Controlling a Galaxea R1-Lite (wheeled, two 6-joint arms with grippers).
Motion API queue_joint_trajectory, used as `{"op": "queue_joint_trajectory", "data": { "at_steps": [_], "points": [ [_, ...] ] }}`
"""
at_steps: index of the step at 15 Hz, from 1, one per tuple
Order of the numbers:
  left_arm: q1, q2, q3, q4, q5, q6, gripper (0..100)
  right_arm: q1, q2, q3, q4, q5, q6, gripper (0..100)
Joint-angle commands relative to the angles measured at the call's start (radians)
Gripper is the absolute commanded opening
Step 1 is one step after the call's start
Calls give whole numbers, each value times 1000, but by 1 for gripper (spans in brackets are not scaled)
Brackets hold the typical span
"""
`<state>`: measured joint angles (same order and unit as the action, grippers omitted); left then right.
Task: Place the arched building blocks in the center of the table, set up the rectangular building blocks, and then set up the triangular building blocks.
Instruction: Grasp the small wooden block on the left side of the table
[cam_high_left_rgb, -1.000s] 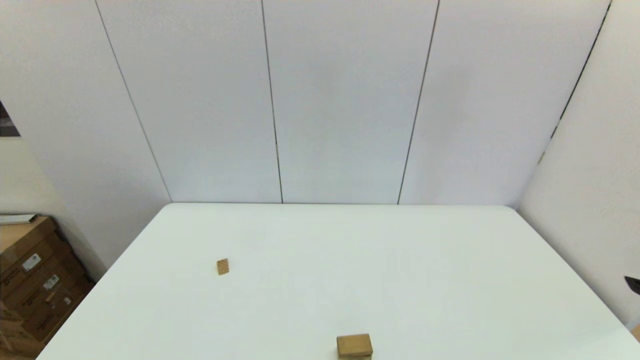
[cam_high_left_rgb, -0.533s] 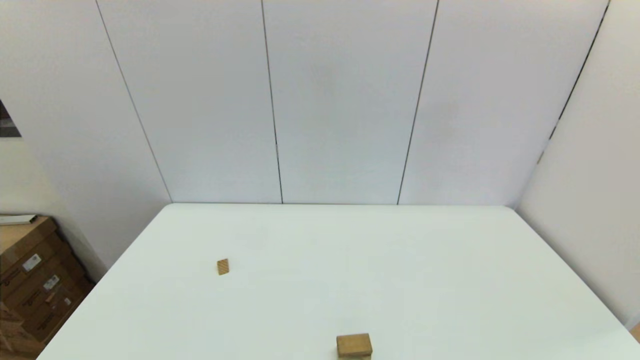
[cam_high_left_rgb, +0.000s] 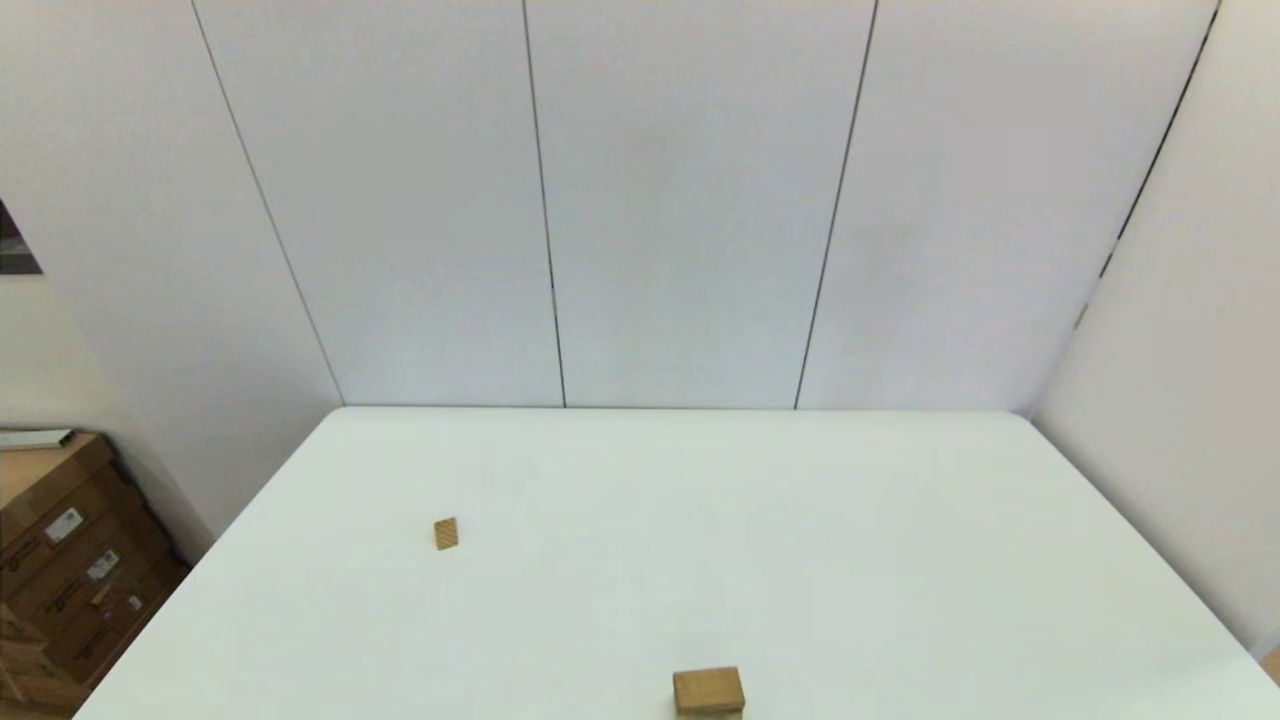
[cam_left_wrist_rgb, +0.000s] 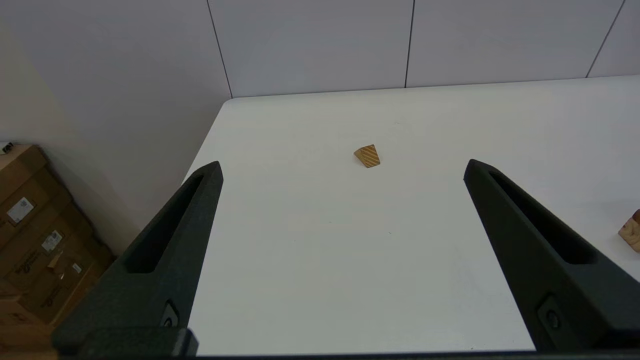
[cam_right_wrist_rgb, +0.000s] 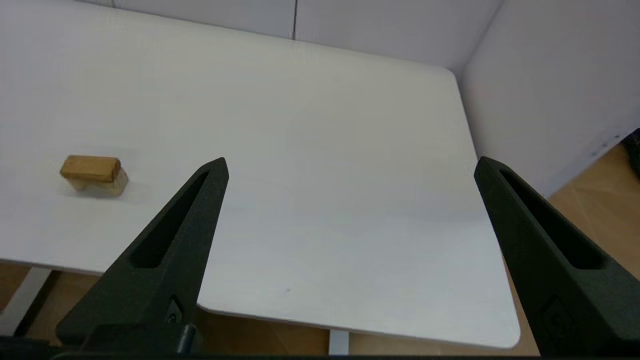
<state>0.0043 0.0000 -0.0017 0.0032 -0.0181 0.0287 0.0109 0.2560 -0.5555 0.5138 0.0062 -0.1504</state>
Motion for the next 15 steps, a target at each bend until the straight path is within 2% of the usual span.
{"op": "queue_joint_trajectory", "data": {
  "at_steps": [1, 2, 4, 6, 7, 8, 9, 12, 15],
  "points": [
    [0, 2, 0, 0, 0, 0, 100, -3, -96, 71, -3, -5, -14, 100],
    [0, 2, 0, 0, 0, 0, 100, -5, -144, 118, -5, -6, -58, 100],
    [0, 2, 0, 0, 0, 0, 100, -6, -262, 233, -35, -5, -81, 100],
    [0, 2, 0, 0, 0, 0, 100, -8, -256, 385, -322, -3, 8, 100],
    [0, 2, 0, 0, 0, 0, 100, -8, -256, 454, -446, -3, 9, 100],
    [0, 2, 0, 0, 0, 0, 100, -8, -256, 525, -518, 0, 0, 100],
    [0, 2, 0, 0, 0, 0, 100, -8, -256, 543, -543, 3, -17, 100],
    [0, 2, 0, 0, 0, 0, 100, -8, -256, 545, -552, -2, -11, 100],
    [0, 2, 0, 0, 0, 0, 100, -8, -256, 545, -523, 26, 2, 100]
  ]
}}
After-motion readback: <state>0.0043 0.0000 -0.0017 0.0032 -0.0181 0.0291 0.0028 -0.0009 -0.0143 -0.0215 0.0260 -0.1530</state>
